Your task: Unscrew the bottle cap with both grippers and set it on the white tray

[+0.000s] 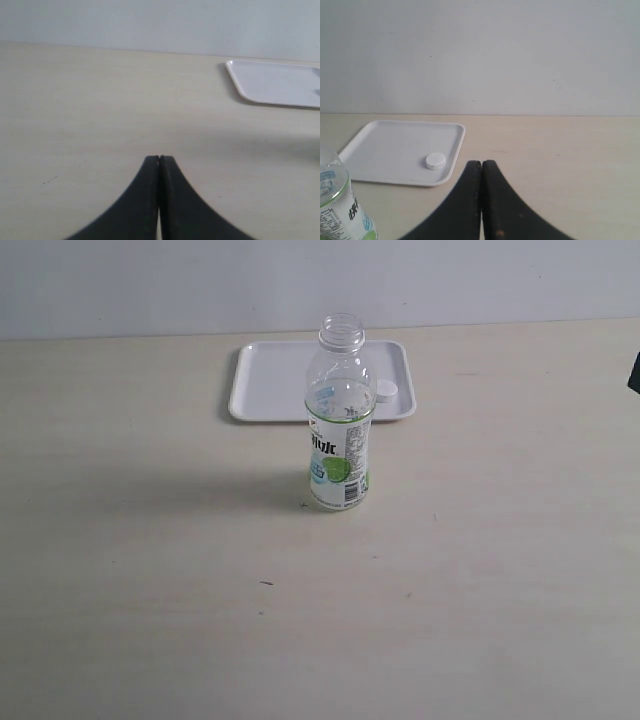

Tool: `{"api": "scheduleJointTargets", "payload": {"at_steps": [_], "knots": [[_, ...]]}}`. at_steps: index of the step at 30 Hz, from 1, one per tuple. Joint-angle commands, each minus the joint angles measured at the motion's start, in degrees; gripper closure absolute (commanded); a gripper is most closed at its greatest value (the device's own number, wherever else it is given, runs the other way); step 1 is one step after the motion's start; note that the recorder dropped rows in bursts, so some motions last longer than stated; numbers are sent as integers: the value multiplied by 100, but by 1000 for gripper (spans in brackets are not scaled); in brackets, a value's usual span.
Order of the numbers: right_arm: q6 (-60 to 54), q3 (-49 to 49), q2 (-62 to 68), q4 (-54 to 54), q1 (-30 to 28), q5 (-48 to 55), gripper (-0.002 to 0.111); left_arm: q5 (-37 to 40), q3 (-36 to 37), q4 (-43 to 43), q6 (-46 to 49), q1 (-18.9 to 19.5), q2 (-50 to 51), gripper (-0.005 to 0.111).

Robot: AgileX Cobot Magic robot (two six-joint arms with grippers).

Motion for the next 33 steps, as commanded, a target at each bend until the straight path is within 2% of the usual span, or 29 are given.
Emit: {"api": "scheduleJointTargets", "payload": {"at_steps": [1, 13, 21, 26, 33], "knots": [[-5, 16, -43, -2, -1, -32, 108, -75, 17, -43, 28, 11, -35, 107], [-4, 16, -30, -16, -1, -7, 108, -75, 17, -43, 28, 11, -35, 107], [-407, 16, -356, -29, -1, 870, 108, -75, 17, -43, 28, 11, -35, 107], [-565, 26, -835, -41, -1, 1029, 108, -75, 17, -43, 28, 11, -35, 107], [-564, 396, -1702, -41, -548, 1052, 108, -75, 17, -43, 28, 11, -35, 107]]}}
